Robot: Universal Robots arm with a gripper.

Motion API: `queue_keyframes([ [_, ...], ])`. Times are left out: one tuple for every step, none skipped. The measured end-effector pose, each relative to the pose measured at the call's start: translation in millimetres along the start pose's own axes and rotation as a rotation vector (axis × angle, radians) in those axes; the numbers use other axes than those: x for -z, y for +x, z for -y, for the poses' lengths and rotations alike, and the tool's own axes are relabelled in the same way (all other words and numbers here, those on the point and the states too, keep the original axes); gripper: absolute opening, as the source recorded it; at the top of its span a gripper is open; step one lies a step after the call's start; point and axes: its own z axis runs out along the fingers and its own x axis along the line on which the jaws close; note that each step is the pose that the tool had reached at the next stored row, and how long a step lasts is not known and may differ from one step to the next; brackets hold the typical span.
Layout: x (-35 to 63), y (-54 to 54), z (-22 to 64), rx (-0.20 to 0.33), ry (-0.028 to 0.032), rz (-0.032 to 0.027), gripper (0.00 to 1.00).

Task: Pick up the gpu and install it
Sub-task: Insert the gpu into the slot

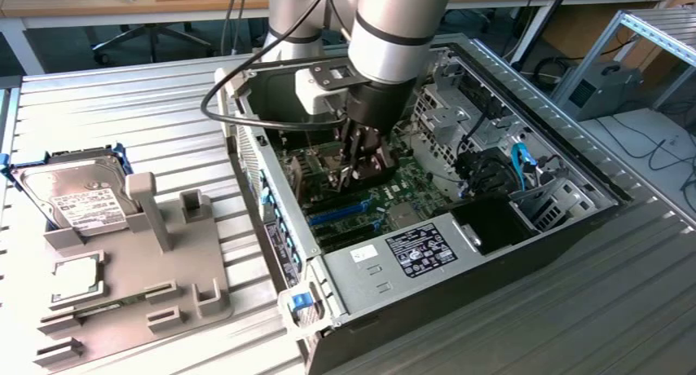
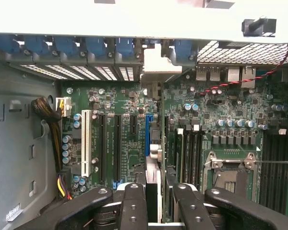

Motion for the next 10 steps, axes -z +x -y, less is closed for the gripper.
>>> queue_keyframes([
  [-0.5,0.0,-0.1,0.0,0.0001,0.0001,0.27],
  [-1.1,0.0,-0.2,0.0,0.0001,0.0001,0.27],
  [-1.8,0.0,-0.4,0.0,0.0001,0.0001,0.27],
  [-2.7,0.0,-0.7,0.0,0.0001,0.0001,0.27],
  [-3.6,0.0,-1.1,0.0,0.0,0.0,0.27],
  [-4.9,0.1,-1.5,0.0,0.0,0.0,0.27],
  [-5.9,0.1,-1.9,0.0,0.0,0.0,0.27],
  [-7.0,0.1,-2.2,0.0,0.0,-0.0001,0.27],
  [-7.9,0.1,-2.6,0.0,0.0,-0.0001,0.27],
  [-8.5,0.2,-2.9,0.0,0.0,-0.0001,0.27],
])
